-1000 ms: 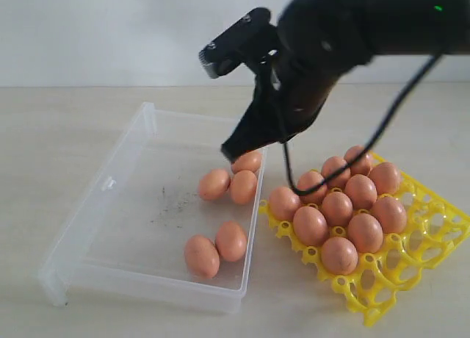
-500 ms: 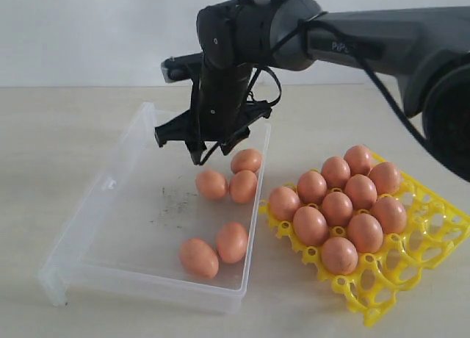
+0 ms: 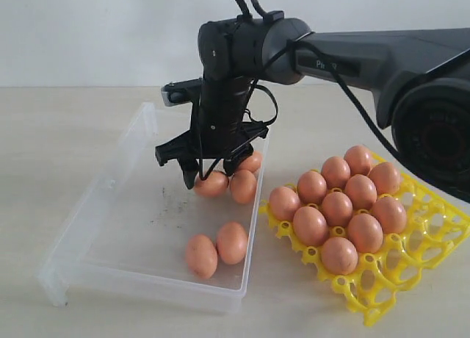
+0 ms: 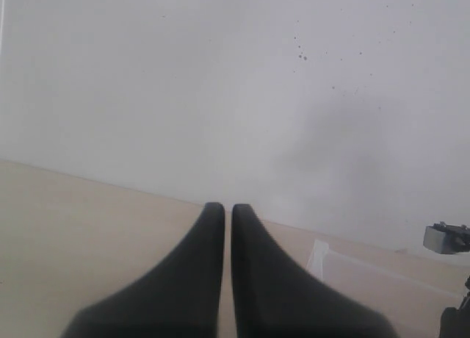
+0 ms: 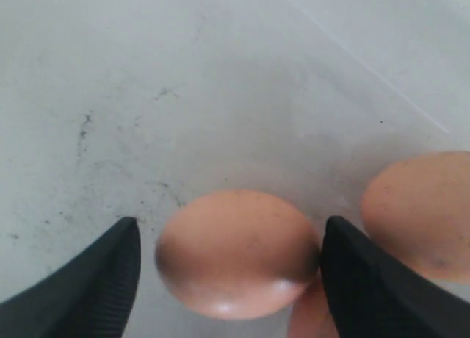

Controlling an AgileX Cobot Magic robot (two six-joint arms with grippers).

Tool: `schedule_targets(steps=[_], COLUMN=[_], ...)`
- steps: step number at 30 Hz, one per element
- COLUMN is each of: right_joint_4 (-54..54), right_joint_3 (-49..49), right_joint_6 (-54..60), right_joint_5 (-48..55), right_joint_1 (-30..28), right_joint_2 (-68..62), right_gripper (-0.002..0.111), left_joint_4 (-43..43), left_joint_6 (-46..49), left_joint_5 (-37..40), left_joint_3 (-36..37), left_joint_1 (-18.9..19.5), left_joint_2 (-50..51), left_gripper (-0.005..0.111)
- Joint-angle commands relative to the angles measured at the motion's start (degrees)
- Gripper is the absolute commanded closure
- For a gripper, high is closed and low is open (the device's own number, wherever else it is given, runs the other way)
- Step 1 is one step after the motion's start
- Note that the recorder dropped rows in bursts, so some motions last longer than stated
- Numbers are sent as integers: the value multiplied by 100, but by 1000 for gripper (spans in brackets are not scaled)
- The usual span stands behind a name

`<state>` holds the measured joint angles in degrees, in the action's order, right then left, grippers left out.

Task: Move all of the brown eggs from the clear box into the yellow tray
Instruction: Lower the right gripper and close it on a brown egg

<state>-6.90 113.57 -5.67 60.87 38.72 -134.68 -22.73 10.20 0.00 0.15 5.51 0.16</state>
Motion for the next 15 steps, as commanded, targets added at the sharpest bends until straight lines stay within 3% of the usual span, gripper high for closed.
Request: schedule_targets(steps=[1,4,8,15], right_joint_4=[-51,-38,-17,83], right_joint_3=[33,33,33,33], right_joint_6=[345,-387,219,-438], right_joint_5=[-28,-367,-873,164], right_joint_1=[-33,-44,-44,-34], right_joint_2=[-129,-141,-55,91], right_gripper=[46,46,46,46], left_joint_4=[-19,-19,-19,-19], left_joint_6=[43,43,43,43], left_joint_5=[0,0,0,0], left_joint_3=[-15,-15,-15,-15], left_joint_1=[-13,-13,-13,-13], left_joint_2=[-16,-16,-16,-16], left_gripper=[103,103,103,103])
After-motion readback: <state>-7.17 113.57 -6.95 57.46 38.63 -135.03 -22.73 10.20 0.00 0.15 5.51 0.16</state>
